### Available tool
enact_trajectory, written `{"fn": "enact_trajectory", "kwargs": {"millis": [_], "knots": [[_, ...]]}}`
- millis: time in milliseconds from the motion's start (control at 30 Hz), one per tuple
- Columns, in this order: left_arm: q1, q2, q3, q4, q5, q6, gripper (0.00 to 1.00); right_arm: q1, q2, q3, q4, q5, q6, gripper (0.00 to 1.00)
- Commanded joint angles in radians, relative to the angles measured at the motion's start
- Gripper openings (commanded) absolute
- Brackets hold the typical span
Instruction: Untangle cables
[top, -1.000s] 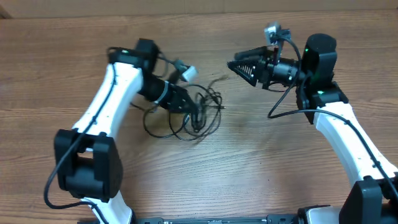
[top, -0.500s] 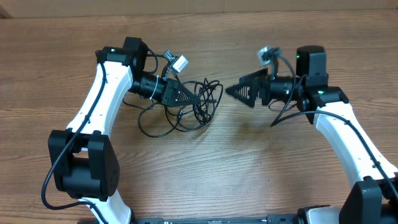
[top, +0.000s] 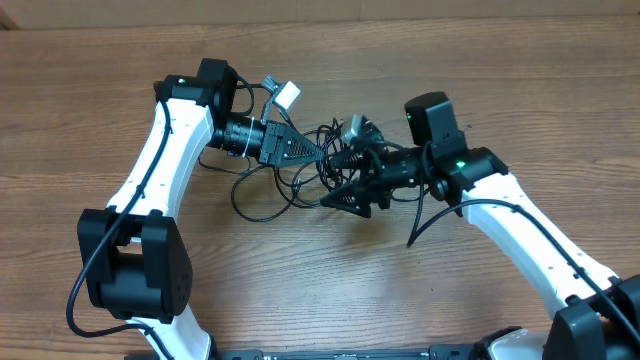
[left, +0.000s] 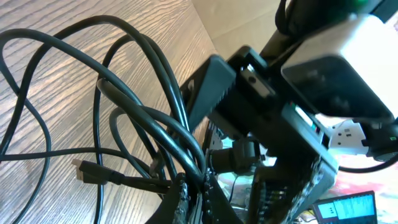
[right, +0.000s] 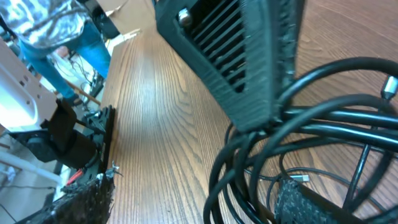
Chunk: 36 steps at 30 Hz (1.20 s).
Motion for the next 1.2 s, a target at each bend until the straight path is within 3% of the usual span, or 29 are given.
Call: {"fn": "enact_trajectory", "kwargs": {"millis": [0,133,200,467,533,567,733,800,867,933,1067,1167], "knots": [[0.008,0.008,0.019,0.003,0.045,-0.001,0.04,0.01,-0.008,0.01,0.014,0.024,-0.023,0.73],[0.008,0.008,0.019,0.003,0.036,0.0,0.04,0.01,-0.008,0.01,0.044,0.024,-0.022,0.4],[0.008,0.008,0.019,0.004,0.035,0.0,0.04,0.01,-0.008,0.01,0.049,0.024,-0.022,0.32],[-0.007,0.008,0.019,0.004,0.038,0.0,0.04,0.01,-0.008,0.01,0.061,0.024,-0.022,0.4],[-0.016,0.008,0.019,0.004,0.038,-0.001,0.04,0.01,-0.008,0.01,0.064,0.024,-0.022,0.56],[-0.021,0.008,0.019,0.003,0.037,0.0,0.04,0.01,-0.008,0.01,0.065,0.024,-0.022,0.59],[-0.044,0.008,0.019,0.003,0.038,-0.001,0.04,0.01,-0.008,0.01,0.071,0.024,-0.022,0.58],[-0.055,0.008,0.019,0.004,0.037,-0.001,0.04,0.01,-0.008,0.01,0.075,0.024,-0.022,0.49],[-0.058,0.008,0.019,0.004,0.038,0.0,0.04,0.01,-0.008,0.01,0.075,0.024,-0.022,0.29],[-0.058,0.008,0.019,0.006,0.038,-0.001,0.04,0.01,-0.008,0.01,0.075,0.024,-0.022,0.19],[-0.058,0.008,0.019,0.011,0.037,-0.001,0.04,0.01,-0.008,0.01,0.074,0.024,-0.018,0.04],[-0.058,0.008,0.019,0.018,0.034,-0.001,0.04,0.01,-0.008,0.01,0.074,0.024,-0.018,0.04]]}}
